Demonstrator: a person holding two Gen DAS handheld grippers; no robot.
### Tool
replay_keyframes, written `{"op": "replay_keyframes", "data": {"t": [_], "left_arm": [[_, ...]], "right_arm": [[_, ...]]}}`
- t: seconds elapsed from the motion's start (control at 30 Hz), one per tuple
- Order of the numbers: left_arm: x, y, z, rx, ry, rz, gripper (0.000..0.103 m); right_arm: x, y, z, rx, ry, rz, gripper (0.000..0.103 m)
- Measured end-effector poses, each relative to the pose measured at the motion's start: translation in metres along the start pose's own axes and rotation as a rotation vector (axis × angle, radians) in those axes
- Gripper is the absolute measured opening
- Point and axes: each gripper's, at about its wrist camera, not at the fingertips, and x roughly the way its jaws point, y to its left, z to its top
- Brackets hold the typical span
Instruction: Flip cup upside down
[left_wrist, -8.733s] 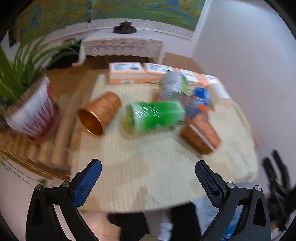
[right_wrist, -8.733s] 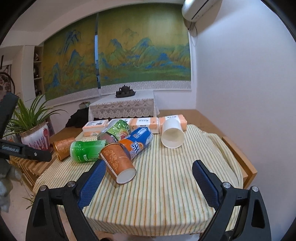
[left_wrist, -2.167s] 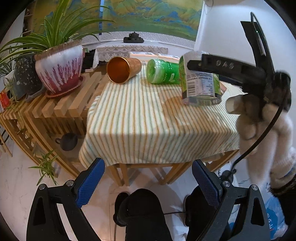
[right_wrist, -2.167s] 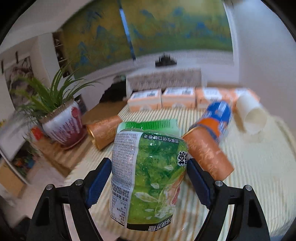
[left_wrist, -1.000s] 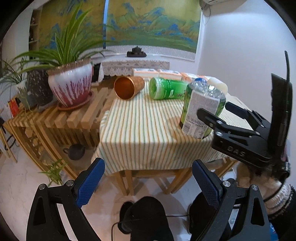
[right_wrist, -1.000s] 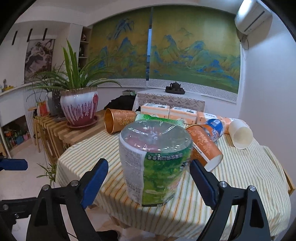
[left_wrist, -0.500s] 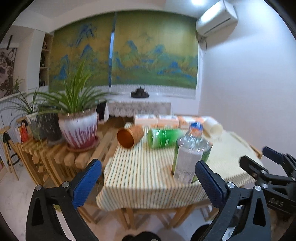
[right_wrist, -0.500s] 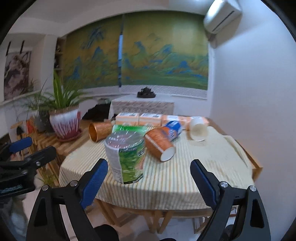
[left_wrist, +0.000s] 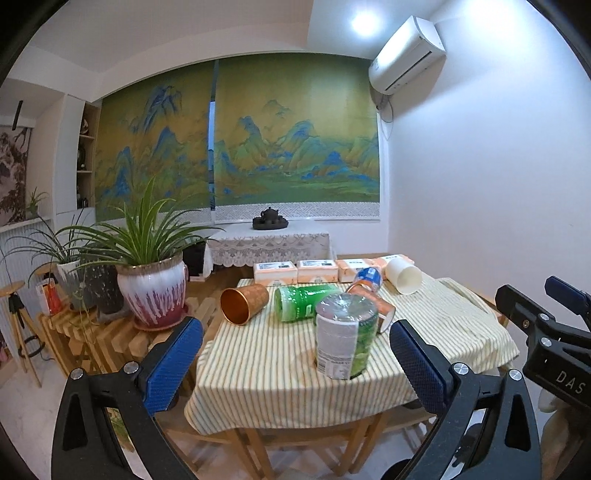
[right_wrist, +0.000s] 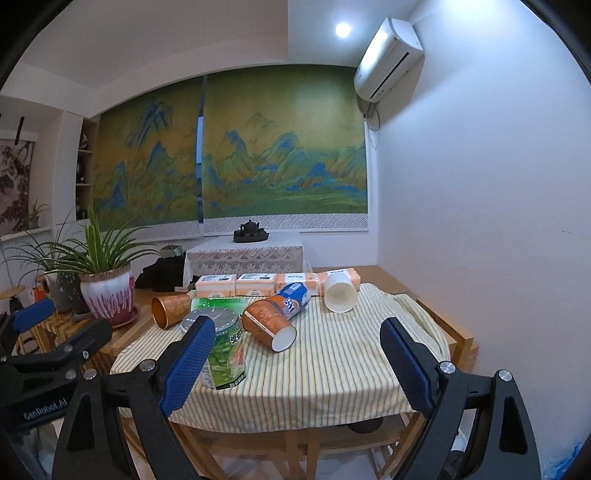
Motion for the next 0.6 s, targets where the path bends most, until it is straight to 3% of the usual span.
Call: {"op": "replay_keyframes", "data": {"t": [0.33, 0.6], "left_arm": [[-0.022, 0.002, -0.005, -0.029, -0.035, 0.010, 0.103], [-0.029, -0.004, -0.001, -0.017, -0.046, 0.003, 0.103]], "right_arm": [[-0.023, 0.000, -0.006, -0.005, -0.039, -0.014, 0.097], [-0.029, 0.002, -0.003, -0.011, -0.054, -0.015, 0.097]]}}
